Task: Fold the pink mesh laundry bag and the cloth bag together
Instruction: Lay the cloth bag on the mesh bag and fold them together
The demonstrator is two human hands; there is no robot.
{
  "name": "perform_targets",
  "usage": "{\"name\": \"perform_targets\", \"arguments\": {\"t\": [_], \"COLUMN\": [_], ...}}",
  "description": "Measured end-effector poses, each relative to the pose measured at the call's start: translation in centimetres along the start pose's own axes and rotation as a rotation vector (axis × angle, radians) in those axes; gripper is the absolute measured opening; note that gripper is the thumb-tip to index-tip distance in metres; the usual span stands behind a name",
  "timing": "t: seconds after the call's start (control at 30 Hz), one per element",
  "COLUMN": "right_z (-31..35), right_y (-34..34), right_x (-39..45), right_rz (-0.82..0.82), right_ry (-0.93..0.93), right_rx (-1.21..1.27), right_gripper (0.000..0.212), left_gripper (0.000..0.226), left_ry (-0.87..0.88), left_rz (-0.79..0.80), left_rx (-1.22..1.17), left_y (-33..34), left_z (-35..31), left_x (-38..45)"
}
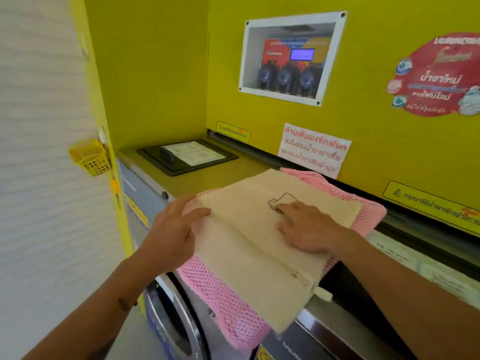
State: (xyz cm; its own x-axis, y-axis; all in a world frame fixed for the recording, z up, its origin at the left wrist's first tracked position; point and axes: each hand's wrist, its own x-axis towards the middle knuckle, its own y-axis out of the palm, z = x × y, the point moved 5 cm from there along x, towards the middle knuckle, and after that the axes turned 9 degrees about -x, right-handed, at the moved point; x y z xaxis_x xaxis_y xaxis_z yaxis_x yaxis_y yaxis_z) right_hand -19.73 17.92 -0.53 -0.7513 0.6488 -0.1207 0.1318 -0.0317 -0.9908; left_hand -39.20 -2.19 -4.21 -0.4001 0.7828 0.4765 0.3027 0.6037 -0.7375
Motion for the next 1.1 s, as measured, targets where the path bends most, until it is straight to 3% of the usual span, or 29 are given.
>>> {"name": "perform_targets", "arguments": {"t": [0.13,0.23,0.33,0.47,0.63,0.7,0.93,1.0,1.1], "right_z": [1.2,5.0,9.0,11.6,12.5,12.1,11.1,10.5,7.8], "right_y": [-1.8,-3.4,-2.8,2.4,5.4,5.7,4.4,2.7,-0.7], "right_x": [-1.9,-6.4,-11.6,-13.1,-11.3,-10.6,-10.7,-11.1,-12.0], "right_rz": [0.016,-0.081,0.006,0.086,-0.107,-0.136,-0.387,-0.37,-0.312], "right_ry": [0.031,-0.095,-0.231,-0.209,-0.075,-0.016,-0.098,-0.178,-0.223], "right_rx": [-0.07,-0.058,-0.018,-0.364,-0.488,-0.438,-0.4,-0.289,-0.126], "right_gripper": [0.056,0.048,0.042,0.108,0.127,0.116,0.059,0.059,0.047], "left_gripper": [0.083,0.098,0.103,0.126,0.12,0.116,0.083,0.082,0.059], "left_ry": [0.185,0.272,0.352,0.388,0.366,0.332,0.364,0.339,0.385], "left_rz": [0.074,0.209,0.247,0.25,0.106,0.05,-0.079,-0.116,-0.133], "left_rx": [-0.03,0.044,0.183,0.346,0.292,0.228,0.085,-0.008,-0.112], "left_y": [-0.6,1.3,3.3,5.0,6.0,6.0,3.2,1.7,-0.5], "left_z": [-2.1,-3.0,-2.3,-1.3,-1.4,-1.6,-2.3,-3.2,-5.6], "left_x": [-2.3,-4.9,-5.9,-5.6,-4.3,-3.7,-2.9,-2.2,-1.9]}}
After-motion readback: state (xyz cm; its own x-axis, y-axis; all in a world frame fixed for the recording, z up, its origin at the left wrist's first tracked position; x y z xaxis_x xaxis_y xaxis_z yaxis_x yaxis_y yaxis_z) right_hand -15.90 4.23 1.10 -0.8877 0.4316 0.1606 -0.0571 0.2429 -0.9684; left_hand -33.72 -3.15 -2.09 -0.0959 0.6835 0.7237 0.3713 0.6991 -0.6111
